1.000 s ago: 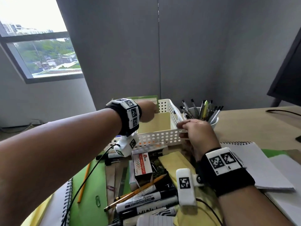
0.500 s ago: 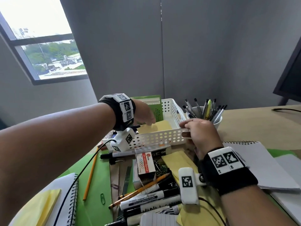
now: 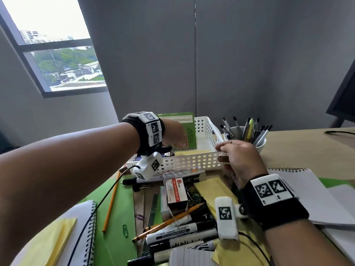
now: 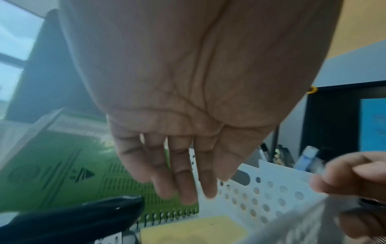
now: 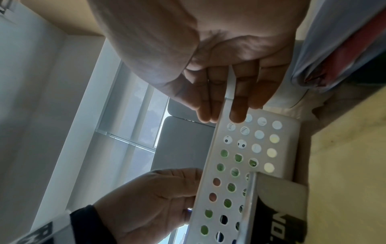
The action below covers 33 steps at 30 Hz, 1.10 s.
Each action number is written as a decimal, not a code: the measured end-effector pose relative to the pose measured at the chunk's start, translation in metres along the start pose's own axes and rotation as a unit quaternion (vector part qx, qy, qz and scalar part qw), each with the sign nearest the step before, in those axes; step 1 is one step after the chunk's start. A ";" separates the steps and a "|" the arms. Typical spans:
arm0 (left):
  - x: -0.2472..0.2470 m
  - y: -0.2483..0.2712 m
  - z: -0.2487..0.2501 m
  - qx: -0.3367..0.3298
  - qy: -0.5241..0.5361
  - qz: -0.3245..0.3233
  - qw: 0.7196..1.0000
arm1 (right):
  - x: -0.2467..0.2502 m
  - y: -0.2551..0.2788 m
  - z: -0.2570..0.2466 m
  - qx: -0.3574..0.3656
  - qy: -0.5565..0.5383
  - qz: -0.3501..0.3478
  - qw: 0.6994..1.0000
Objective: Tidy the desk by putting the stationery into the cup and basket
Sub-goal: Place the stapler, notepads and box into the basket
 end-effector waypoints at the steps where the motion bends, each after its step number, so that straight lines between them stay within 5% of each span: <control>1: 0.000 0.002 0.000 -0.008 0.011 0.020 1.000 | 0.000 0.000 0.000 -0.002 0.002 0.001 1.000; 6: -0.012 0.056 0.004 -0.083 0.048 0.154 0.983 | -0.001 0.006 -0.011 -0.002 -0.010 -0.018 1.000; 9: -0.028 0.094 -0.018 -0.104 0.151 0.139 0.973 | -0.008 0.013 -0.025 0.039 0.018 -0.101 0.994; 15: -0.065 0.144 -0.106 -0.044 0.435 0.077 0.896 | -0.015 0.025 -0.044 0.068 0.085 -0.211 0.971; 18: -0.082 0.146 -0.147 0.013 0.576 0.029 0.817 | -0.013 0.035 -0.069 0.116 0.103 -0.234 0.960; 22: -0.105 0.130 -0.164 0.009 0.756 -0.069 0.650 | -0.010 0.042 -0.103 0.150 0.076 -0.240 0.956; 25: -0.118 0.111 -0.162 -0.030 0.831 -0.121 0.542 | -0.016 0.033 -0.110 0.152 0.156 -0.251 0.943; 29: -0.136 0.092 -0.158 -0.106 0.865 -0.171 0.459 | -0.020 0.019 -0.100 0.152 0.389 -0.334 0.845; 33: -0.154 0.082 -0.155 -0.095 0.867 -0.197 0.448 | -0.007 0.014 -0.060 0.071 0.572 -0.398 0.714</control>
Point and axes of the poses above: each hand's wrist, its own y-axis away from the middle knuckle, its own x-axis out of the back of the hand, z = x × y, the point moved 2 cm from there along -y, towards the middle knuckle, and after that the axes turned 15 degrees about x, right-handed, at the moved point
